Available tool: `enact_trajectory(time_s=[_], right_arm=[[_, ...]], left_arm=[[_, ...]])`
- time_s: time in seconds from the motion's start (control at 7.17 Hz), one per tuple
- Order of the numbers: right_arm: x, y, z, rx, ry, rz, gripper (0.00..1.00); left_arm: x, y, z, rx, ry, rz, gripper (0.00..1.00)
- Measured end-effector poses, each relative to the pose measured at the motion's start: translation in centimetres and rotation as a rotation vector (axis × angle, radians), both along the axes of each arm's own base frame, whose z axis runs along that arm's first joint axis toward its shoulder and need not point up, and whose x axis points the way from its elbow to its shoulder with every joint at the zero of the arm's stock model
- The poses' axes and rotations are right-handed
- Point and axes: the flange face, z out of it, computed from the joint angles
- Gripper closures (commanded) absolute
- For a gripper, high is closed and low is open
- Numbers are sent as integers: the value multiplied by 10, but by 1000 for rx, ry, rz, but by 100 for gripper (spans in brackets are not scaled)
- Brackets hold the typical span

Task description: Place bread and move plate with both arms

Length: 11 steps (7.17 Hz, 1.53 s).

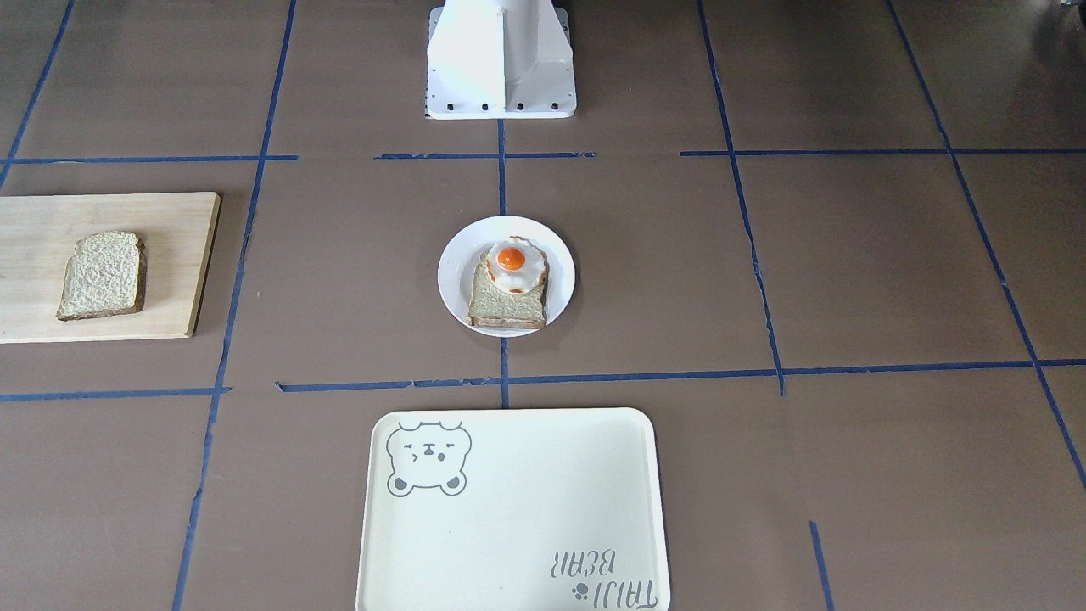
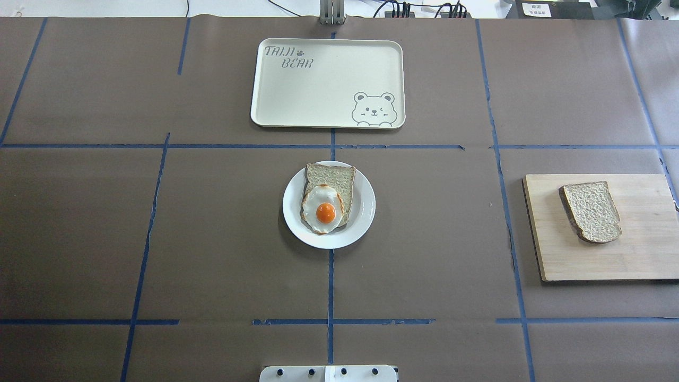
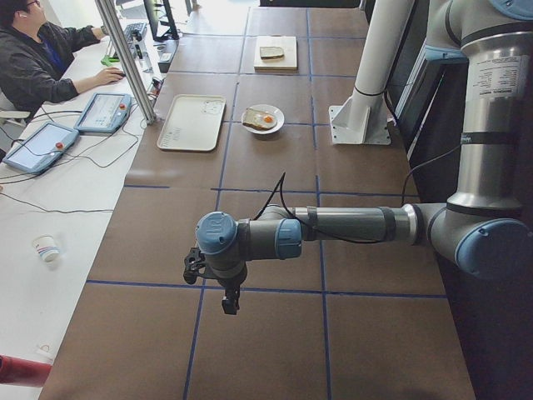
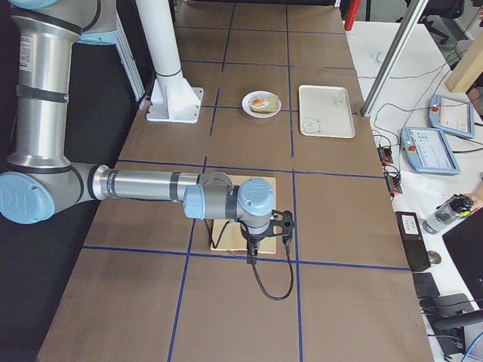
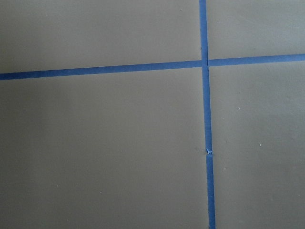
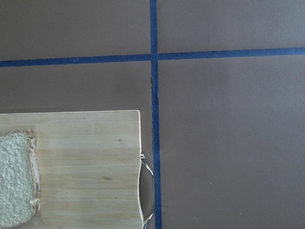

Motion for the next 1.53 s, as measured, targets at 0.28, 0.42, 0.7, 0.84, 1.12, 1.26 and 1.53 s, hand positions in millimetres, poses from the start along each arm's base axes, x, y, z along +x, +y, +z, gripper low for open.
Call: enact_trajectory(time_s=[0.28,0.42,0.7,0.84,1.12,1.26,1.53], right_arm=[[0,0,0,3,1,0,0],[0,-1,-1,4,1,0,0],[0,-1,-2,2,1,8,0],[0,-2,-4,5,-1,12,0],[-2,-12,-14,25,-1,13,0],[-4,-26,-25,39,-3,17,0],[-33,-51,-34,37,-19,0,0]], left_arm=[[0,0,0,-1,0,0,0],[0,0,1,-1,0,1,0],[0,0,0,-1,0,0,0],[0,0,0,-1,0,0,0],[0,1,-1,1,0,0,0],[0,1,-2,5,0,-1,0],[-1,1,-3,8,0,-1,0]])
